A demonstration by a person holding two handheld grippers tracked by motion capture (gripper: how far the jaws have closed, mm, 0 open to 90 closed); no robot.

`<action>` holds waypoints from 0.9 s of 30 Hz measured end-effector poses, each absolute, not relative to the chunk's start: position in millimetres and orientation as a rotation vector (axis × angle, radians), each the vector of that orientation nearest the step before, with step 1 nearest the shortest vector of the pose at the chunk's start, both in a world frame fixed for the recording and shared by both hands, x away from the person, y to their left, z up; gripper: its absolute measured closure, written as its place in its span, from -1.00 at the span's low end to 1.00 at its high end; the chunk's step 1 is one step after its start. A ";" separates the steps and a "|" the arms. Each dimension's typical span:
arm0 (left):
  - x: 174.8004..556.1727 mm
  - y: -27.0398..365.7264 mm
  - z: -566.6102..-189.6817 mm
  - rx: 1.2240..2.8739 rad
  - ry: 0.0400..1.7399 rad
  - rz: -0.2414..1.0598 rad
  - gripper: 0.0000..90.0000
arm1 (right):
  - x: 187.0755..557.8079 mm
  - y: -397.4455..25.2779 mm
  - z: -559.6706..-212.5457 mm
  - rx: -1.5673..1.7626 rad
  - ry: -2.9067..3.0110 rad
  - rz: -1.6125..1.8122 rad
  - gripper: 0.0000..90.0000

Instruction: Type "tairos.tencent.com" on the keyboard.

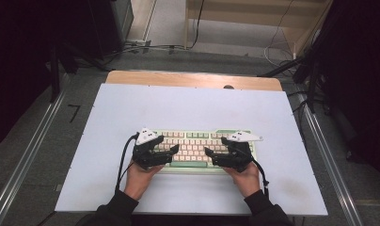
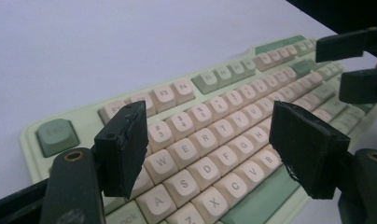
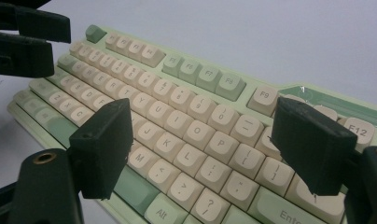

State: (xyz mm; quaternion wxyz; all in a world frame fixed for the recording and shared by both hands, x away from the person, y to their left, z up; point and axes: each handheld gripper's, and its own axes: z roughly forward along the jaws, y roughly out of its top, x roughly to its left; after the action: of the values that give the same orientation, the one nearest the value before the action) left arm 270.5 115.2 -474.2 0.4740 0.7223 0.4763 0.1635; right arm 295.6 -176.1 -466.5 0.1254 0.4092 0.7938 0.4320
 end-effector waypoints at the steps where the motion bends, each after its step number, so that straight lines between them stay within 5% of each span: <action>1: 271.0 114.8 -474.5 1.768 1.175 0.415 -0.39 | 295.8 -176.1 -466.7 1.191 2.313 1.258 -0.57; 12: 280.1 115.3 -477.3 1.743 1.241 0.489 -0.44 | 295.9 -174.9 -467.7 1.190 2.317 1.253 -0.57; 19: 284.8 113.7 -480.1 1.759 1.252 0.484 0.20 | 295.5 -174.0 -468.0 1.190 2.320 1.248 -0.57; 24: 288.7 112.1 -483.0 1.807 1.247 0.424 0.95 | 295.3 -173.7 -468.1 1.190 2.323 1.249 -0.57; 27: 289.3 109.6 -482.6 1.825 1.230 0.415 1.00 | 295.3 -173.8 -468.1 1.192 2.322 1.249 -0.57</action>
State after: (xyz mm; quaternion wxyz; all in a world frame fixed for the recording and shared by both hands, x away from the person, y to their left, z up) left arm 289.3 109.6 -482.6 0.4358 0.7335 0.4943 0.1667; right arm 295.3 -173.8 -468.1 0.1239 0.4087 0.7963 0.4285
